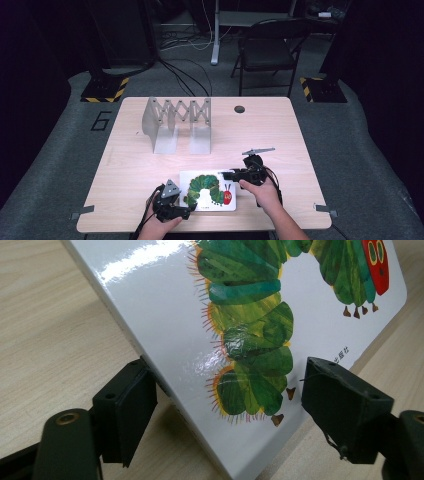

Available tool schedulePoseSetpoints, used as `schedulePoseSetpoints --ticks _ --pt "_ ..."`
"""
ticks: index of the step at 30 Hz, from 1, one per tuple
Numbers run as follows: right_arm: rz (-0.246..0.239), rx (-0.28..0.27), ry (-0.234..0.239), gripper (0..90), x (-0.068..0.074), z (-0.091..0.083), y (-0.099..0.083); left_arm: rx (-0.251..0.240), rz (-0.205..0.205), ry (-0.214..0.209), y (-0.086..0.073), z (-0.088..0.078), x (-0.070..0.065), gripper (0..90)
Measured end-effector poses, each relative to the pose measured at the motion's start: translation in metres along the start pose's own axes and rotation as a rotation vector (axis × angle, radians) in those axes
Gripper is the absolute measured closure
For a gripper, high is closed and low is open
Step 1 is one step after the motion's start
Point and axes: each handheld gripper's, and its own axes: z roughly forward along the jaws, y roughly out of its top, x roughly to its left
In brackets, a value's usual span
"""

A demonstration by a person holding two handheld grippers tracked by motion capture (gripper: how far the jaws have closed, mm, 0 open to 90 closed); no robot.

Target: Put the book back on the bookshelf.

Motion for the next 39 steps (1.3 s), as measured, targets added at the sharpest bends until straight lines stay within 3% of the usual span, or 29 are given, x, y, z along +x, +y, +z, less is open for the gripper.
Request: schedulePoseSetpoints --ticks 19,25,30,39 --pt "-0.007 -0.036 0.01 61.2 0.01 -0.007 0.004 -0.033 -0.045 0.029 0.005 -0.012 0.005 40.2" --pt "-0.032 -0.053 0.028 61.0 0.016 -0.011 0.005 -0.047 -0.061 0.056 0.007 -0.018 0.007 46.9" --pt "-0.08 -0.079 0.025 60.8 0.029 -0.016 0.007 -0.066 -0.075 0.079 0.008 -0.023 0.009 48.3" --pt "-0.081 -0.096 0.045 57.2 0.031 -0.018 0.007 -0.069 -0.027 0.098 0.009 -0.025 0.012 51.8"
